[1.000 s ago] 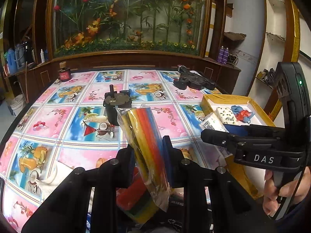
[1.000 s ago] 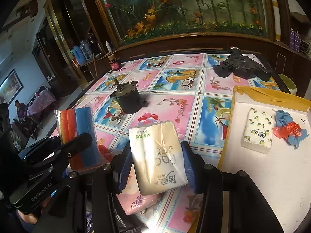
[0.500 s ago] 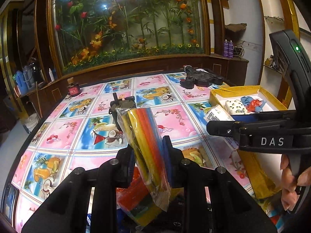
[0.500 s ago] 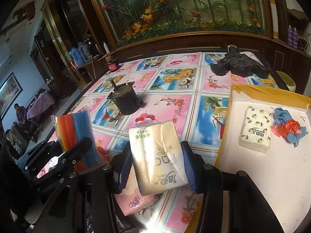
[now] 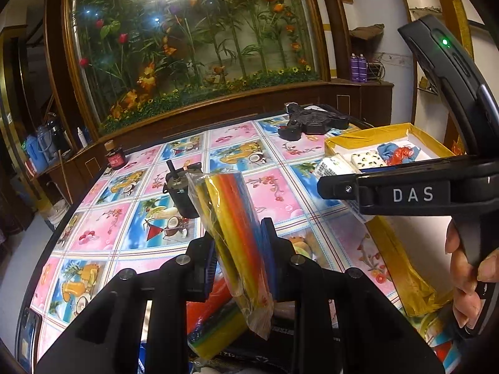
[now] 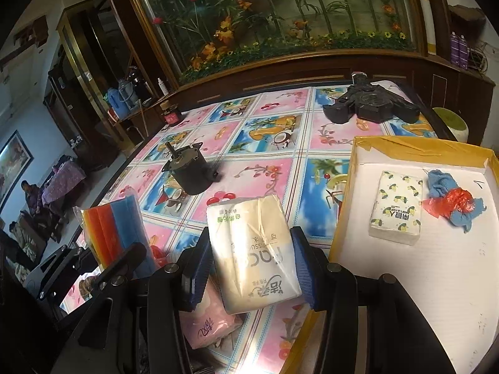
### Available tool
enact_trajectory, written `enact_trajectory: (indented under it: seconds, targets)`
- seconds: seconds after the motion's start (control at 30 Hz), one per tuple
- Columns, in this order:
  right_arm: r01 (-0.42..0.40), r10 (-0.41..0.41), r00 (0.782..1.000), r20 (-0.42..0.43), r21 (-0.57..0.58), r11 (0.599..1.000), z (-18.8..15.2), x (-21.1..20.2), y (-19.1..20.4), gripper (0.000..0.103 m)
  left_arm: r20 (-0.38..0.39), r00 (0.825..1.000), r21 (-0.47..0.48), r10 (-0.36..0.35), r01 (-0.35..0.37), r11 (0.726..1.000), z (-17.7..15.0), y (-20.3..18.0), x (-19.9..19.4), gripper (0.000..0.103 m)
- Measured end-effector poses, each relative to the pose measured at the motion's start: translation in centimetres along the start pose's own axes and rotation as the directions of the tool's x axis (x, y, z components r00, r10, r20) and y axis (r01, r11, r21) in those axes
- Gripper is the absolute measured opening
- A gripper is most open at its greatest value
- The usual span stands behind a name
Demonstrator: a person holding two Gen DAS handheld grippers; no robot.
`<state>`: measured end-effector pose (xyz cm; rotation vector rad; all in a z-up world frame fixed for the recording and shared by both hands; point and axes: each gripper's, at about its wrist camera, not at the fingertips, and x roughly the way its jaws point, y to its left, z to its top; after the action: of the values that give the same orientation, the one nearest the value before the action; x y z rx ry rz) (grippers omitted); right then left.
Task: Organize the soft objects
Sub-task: 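Carry sponge pack in left tool while right tool carries 'face' tissue pack to box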
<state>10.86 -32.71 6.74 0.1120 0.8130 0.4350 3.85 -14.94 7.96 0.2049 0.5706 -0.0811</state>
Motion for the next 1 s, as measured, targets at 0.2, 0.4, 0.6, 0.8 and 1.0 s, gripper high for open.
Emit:
enact_trajectory:
  seconds: [0.2, 0.4, 0.6, 0.8, 1.0]
  targets:
    - [0.0, 0.0, 1.0, 0.006, 0.021, 1.0, 0.1, -0.4, -0.6, 0.047, 0.013, 1.0, 0.032, 0.007, -0.008, 0.999, 0.8, -1.2, -0.5, 0.023]
    - [-0.007, 0.006, 1.0, 0.022, 0.044, 0.999, 0.3, -1.0, -1.3, 0.048, -0.012, 0.998, 0.023, -0.056, 0.056, 0.998, 2.8, -2.1, -0.7, 0.023]
    - [0.011, -0.017, 0.999, 0.051, 0.107, 0.994, 0.9, -2.1, -3.6, 0.048, -0.054, 0.977, -0.04, -0.207, 0.205, 0.978, 5.6, -3.4, -0.4, 0.023]
    - [0.071, -0.092, 0.993, 0.077, 0.235, 0.969, 1.4, -3.8, -8.3, 0.048, -0.151, 0.918, -0.111, -0.368, 0.354, 0.929, 6.7, -7.0, 2.3, 0.023]
    - [0.184, -0.217, 0.975, 0.044, 0.385, 0.904, 1.1, -5.3, -13.3, 0.048, -0.25, 0.823, -0.186, -0.51, 0.476, 0.86, 6.3, -11.0, 4.9, 0.023]
